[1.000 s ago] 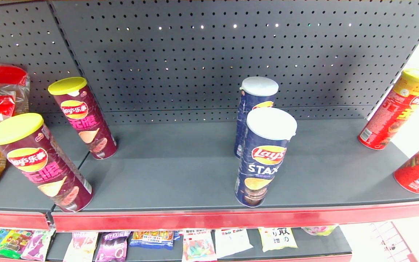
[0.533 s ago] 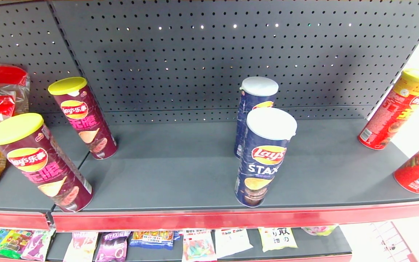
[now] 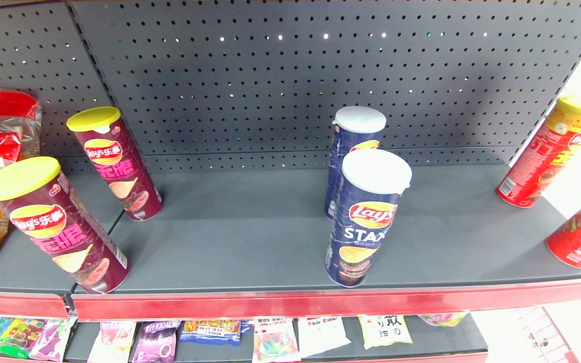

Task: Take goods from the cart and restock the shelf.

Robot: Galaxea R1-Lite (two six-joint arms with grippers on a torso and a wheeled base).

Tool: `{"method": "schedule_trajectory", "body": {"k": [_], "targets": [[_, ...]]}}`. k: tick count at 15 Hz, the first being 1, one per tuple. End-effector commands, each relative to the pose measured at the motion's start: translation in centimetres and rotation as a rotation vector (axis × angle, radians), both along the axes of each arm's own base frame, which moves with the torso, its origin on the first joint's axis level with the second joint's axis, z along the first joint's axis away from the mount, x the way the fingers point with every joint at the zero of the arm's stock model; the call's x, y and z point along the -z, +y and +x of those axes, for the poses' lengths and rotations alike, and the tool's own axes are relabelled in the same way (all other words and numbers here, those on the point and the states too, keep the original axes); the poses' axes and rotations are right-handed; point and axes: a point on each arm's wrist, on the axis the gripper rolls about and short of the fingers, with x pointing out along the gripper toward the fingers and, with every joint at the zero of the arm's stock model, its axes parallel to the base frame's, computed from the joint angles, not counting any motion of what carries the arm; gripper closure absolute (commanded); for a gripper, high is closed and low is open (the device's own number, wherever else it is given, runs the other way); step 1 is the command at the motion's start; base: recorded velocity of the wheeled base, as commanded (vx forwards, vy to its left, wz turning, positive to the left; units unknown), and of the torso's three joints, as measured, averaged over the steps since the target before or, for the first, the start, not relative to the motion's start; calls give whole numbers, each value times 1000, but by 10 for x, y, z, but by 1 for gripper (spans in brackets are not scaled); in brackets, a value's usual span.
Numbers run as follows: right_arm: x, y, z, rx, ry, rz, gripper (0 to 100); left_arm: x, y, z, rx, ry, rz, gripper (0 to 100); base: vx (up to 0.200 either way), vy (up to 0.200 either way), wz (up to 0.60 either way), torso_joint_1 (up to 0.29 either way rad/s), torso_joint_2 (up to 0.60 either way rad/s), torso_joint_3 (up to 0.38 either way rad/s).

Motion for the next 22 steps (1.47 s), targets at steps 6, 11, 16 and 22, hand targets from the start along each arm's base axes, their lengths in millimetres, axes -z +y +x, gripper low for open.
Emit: {"method": "schedule_trajectory", "body": {"k": [6,11,16,22], "targets": [[0,0,0,-1,0,0,0,0,0,0,0,3,0,0,0,0,0,0,0,0],[0,0,0,-1,0,-2,0,0,0,0,0,2,0,0,0,0,0,0,0,0],[0,0,0,-1,0,-2,0,0,0,0,0,2,0,0,0,0,0,0,0,0],[0,0,0,-1,0,-5,0,0,0,0,1,3,1,0,0,0,0,0,0,0]]}}
